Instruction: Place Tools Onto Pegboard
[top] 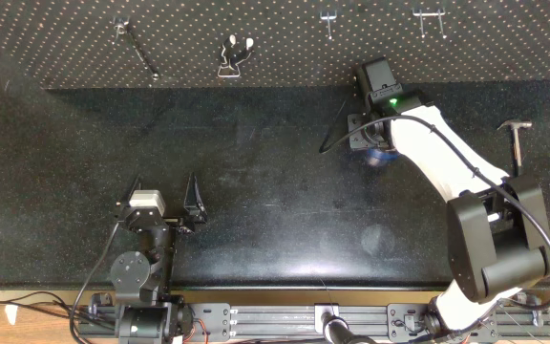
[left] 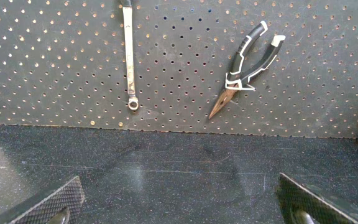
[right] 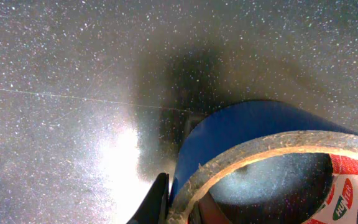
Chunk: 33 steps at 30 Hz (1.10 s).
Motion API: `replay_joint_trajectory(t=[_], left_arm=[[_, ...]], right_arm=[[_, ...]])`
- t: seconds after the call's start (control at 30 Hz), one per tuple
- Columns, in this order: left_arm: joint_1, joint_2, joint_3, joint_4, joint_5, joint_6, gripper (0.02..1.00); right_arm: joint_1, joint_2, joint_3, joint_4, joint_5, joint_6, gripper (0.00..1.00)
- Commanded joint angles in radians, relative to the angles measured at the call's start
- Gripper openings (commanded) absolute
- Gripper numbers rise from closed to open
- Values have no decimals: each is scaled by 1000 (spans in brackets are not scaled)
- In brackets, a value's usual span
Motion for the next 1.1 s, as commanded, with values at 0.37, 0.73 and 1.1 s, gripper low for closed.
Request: replay_joint_trajectory(t=[0.37, 0.73, 1.1], left_arm=[[0, -8, -2, -8, 8, -1, 996], [0, -8, -2, -8, 8, -1, 996], [0, -8, -2, -8, 8, -1, 996]], right_arm=[[220, -585, 19, 0, 323, 109, 75], [377, -224, 20, 694, 716, 13, 75], [375, -175, 20, 816, 716, -59, 73]])
